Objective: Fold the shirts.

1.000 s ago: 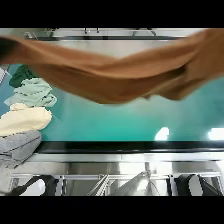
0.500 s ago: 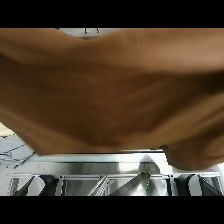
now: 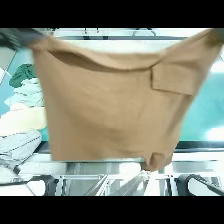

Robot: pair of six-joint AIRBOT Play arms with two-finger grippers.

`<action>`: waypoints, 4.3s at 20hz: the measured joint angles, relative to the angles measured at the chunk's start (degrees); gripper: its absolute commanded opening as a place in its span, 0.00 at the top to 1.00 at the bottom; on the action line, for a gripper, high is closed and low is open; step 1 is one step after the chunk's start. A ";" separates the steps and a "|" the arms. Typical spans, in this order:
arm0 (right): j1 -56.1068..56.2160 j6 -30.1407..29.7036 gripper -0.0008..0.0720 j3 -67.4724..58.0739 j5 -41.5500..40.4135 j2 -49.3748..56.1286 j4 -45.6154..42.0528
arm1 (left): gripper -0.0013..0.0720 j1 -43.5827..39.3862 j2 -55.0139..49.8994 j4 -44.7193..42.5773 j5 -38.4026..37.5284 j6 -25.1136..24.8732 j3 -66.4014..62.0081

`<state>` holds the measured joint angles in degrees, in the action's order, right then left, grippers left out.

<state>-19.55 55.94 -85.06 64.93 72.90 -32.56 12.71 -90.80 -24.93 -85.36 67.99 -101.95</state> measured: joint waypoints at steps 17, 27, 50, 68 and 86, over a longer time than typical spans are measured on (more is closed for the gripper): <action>-0.92 -6.14 0.96 0.37 -8.96 33.33 1.27 | 0.95 -0.02 -42.53 2.03 5.60 0.02 -13.55; -2.14 -6.29 0.57 0.37 -6.62 34.03 -5.99 | 0.66 -0.37 -42.29 -3.58 -1.25 3.69 -15.47; -15.91 14.51 0.33 62.16 10.71 -0.76 -20.85 | 0.66 7.50 -6.67 -23.34 -1.62 -2.97 33.68; -14.56 7.08 0.96 67.12 -2.10 -9.57 -7.82 | 0.59 5.86 -8.35 -30.49 3.08 -1.79 35.71; -16.09 11.87 0.96 59.74 13.35 -19.61 -6.10 | 0.95 1.97 -13.62 -25.27 -11.54 -4.37 28.61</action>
<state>-35.64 67.81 -25.32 78.28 53.30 -38.65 14.68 -104.42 -50.19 -96.90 63.61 -73.34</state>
